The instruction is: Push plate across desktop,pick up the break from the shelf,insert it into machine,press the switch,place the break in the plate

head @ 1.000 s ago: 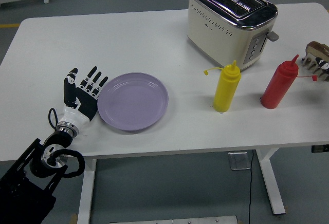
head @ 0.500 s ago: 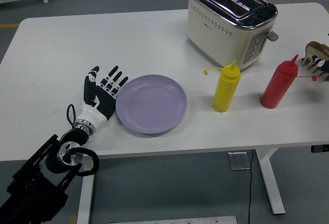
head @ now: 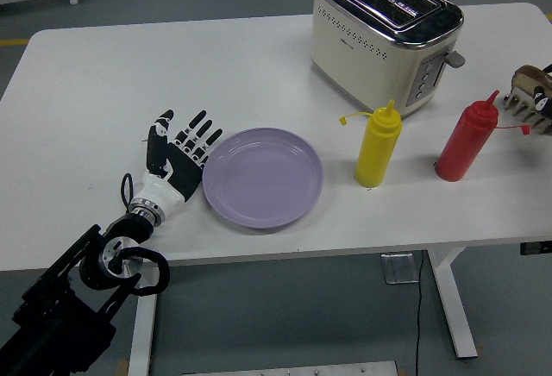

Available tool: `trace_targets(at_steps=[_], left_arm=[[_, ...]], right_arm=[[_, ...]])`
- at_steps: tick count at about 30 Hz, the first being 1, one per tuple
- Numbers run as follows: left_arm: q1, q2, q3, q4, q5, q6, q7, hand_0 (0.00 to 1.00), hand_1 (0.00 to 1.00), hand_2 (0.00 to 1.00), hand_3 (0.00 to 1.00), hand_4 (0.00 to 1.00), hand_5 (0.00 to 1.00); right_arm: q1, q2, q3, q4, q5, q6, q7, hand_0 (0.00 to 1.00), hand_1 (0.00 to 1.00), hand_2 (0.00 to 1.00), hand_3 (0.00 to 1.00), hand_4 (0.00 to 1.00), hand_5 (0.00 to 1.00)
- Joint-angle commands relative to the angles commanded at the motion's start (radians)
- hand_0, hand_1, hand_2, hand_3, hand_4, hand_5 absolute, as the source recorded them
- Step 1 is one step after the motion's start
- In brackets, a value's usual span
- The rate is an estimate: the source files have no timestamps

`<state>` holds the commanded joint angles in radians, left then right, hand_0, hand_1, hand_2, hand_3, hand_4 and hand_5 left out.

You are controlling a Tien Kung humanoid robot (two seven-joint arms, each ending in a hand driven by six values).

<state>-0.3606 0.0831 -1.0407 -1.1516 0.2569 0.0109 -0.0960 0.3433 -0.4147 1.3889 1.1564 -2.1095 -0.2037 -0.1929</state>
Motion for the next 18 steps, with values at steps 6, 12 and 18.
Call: trace_targets(at_steps=[6, 12, 18], left_arm=[[0.01, 0.01, -0.05, -0.044, 0.01, 0.002, 0.0, 0.876, 0.91, 0.96, 0.812, 0.641, 0.998], [0.019, 0.017, -0.112, -0.088, 0.025, 0.006, -0.001, 0.875, 0.909, 0.959, 0.812, 0.641, 0.998], [0.037, 0.02, -0.197, -0.123, 0.038, 0.011, -0.006, 0.874, 0.907, 0.956, 0.809, 0.643, 0.998]], right_arm=[[0.004, -0.003, -0.007, -0.01, 0.004, -0.007, 0.005, 0.412, 0.505, 0.537, 0.542, 0.495, 0.084], [0.007, -0.007, -0.011, -0.006, 0.015, -0.039, 0.018, 0.357, 0.462, 0.515, 0.525, 0.461, 0.087], [0.001, -0.018, -0.006, 0.037, 0.051, -0.094, 0.042, 0.336, 0.456, 0.507, 0.52, 0.4, 0.109]])
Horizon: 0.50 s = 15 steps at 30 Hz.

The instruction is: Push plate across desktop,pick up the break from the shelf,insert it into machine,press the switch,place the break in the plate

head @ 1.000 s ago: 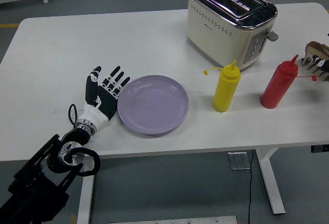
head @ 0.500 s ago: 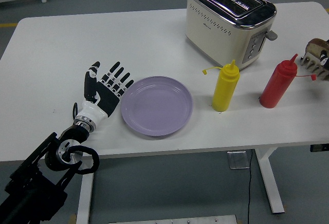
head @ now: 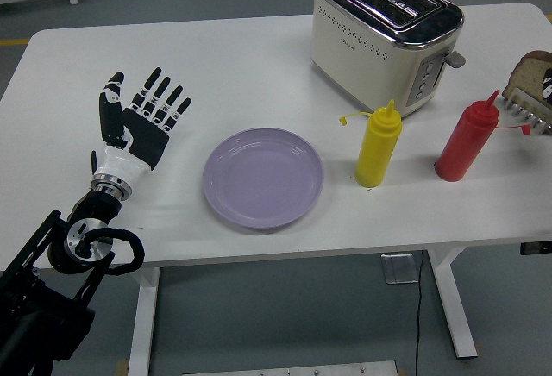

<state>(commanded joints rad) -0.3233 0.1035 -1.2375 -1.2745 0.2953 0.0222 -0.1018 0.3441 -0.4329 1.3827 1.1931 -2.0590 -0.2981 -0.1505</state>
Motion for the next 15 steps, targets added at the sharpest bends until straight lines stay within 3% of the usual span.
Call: trace_targets(at_steps=[1, 15], left_arm=[[0.006, 0.001, -0.015, -0.005, 0.001, 0.0, 0.0, 0.851, 0.899, 0.949, 0.809, 0.643, 0.998], [0.123, 0.033, -0.262, -0.036, 0.016, 0.009, -0.002, 0.849, 0.893, 0.946, 0.805, 0.642, 0.998]], right_arm=[[-0.001, -0.003, 0.0, 0.009, 0.004, -0.008, 0.004, 0.323, 0.45, 0.501, 0.51, 0.336, 0.114], [0.019, -0.058, -0.022, 0.227, 0.055, -0.114, 0.028, 0.306, 0.434, 0.486, 0.494, 0.314, 0.138]])
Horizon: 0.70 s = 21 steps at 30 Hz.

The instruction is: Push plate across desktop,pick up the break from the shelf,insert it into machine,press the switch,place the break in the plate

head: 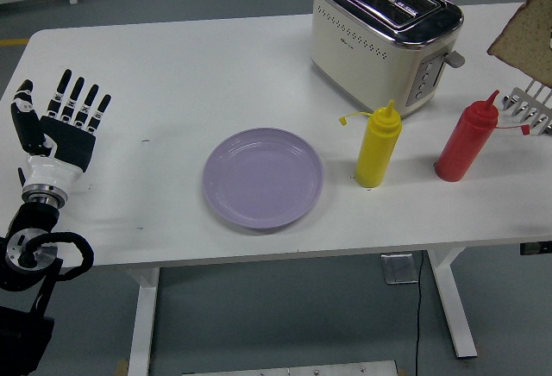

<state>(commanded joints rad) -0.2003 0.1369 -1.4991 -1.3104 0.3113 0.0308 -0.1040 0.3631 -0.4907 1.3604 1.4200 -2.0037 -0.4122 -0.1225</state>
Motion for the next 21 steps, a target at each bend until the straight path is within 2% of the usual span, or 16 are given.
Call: trace_targets(at_steps=[3, 4, 8, 13, 21], left_arm=[[0.024, 0.009, -0.041, -0.007, -0.001, -0.002, 0.001, 0.849, 0.893, 0.946, 0.805, 0.642, 0.998], [0.035, 0.013, -0.059, -0.011, -0.001, -0.003, 0.001, 0.85, 0.89, 0.944, 0.804, 0.642, 0.998], [0.067, 0.022, -0.11, -0.02, 0.001, -0.004, 0.002, 0.85, 0.89, 0.944, 0.804, 0.642, 0.998], [0.089, 0.028, -0.147, -0.029, 0.002, -0.004, 0.002, 0.845, 0.89, 0.942, 0.802, 0.64, 0.998], [0.124, 0.041, -0.173, -0.063, -0.007, -0.01, 0.006, 0.842, 0.889, 0.939, 0.801, 0.639, 0.998]], right_arm=[[0.025, -0.003, -0.009, 0.042, 0.016, -0.02, 0.003, 0.306, 0.434, 0.486, 0.494, 0.314, 0.138], [0.04, -0.004, -0.014, 0.056, 0.025, -0.028, 0.005, 0.305, 0.416, 0.474, 0.482, 0.279, 0.144], [0.1, -0.01, -0.037, 0.084, 0.049, -0.05, 0.011, 0.305, 0.416, 0.474, 0.482, 0.279, 0.144], [0.186, -0.015, -0.078, 0.075, 0.088, -0.065, -0.003, 0.292, 0.4, 0.46, 0.472, 0.27, 0.136], [0.336, -0.008, -0.17, 0.033, 0.186, -0.084, -0.098, 0.3, 0.398, 0.463, 0.471, 0.272, 0.123]])
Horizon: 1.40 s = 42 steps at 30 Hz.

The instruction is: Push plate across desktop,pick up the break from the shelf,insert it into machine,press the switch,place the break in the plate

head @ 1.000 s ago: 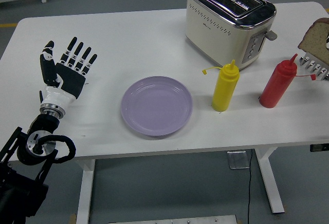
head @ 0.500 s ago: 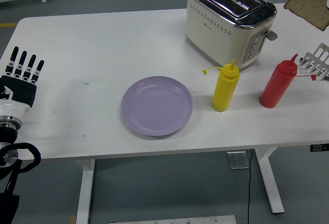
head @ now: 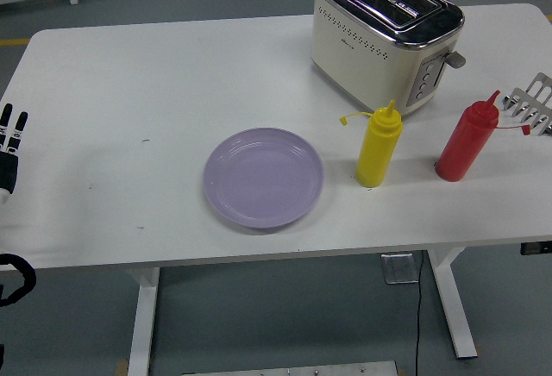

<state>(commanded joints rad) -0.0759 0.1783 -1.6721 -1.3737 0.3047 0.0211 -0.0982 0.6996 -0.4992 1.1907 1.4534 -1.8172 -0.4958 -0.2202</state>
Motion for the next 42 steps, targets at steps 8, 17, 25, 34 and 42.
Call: trace_targets(at_steps=[8, 17, 25, 34, 42], left_arm=[[0.025, 0.006, -0.029, -0.016, 0.001, 0.002, 0.0, 0.841, 0.887, 0.939, 0.799, 0.638, 0.998], [0.026, 0.008, -0.025, -0.019, -0.005, 0.0, 0.0, 0.842, 0.887, 0.937, 0.799, 0.637, 0.998], [0.027, 0.01, -0.027, -0.021, -0.005, 0.001, 0.0, 0.842, 0.887, 0.937, 0.799, 0.637, 0.998], [0.024, 0.009, -0.02, -0.019, -0.007, 0.002, 0.0, 0.842, 0.886, 0.936, 0.799, 0.637, 0.998], [0.023, 0.009, -0.016, -0.02, -0.007, 0.003, 0.001, 0.84, 0.886, 0.936, 0.798, 0.637, 0.998]], right_arm=[[0.135, 0.027, -0.077, -0.08, 0.08, -0.011, -0.105, 0.289, 0.35, 0.438, 0.452, 0.273, 0.107], [0.273, 0.119, -0.189, -0.228, 0.079, 0.031, -0.234, 0.287, 0.349, 0.436, 0.449, 0.245, 0.081], [0.346, 0.195, -0.274, -0.326, 0.033, 0.047, -0.309, 0.287, 0.341, 0.436, 0.451, 0.24, 0.066], [0.388, 0.261, -0.327, -0.392, -0.013, 0.05, -0.345, 0.286, 0.339, 0.438, 0.452, 0.226, 0.047], [0.394, 0.304, -0.356, -0.436, -0.052, 0.045, -0.357, 0.286, 0.338, 0.438, 0.453, 0.227, 0.036]])
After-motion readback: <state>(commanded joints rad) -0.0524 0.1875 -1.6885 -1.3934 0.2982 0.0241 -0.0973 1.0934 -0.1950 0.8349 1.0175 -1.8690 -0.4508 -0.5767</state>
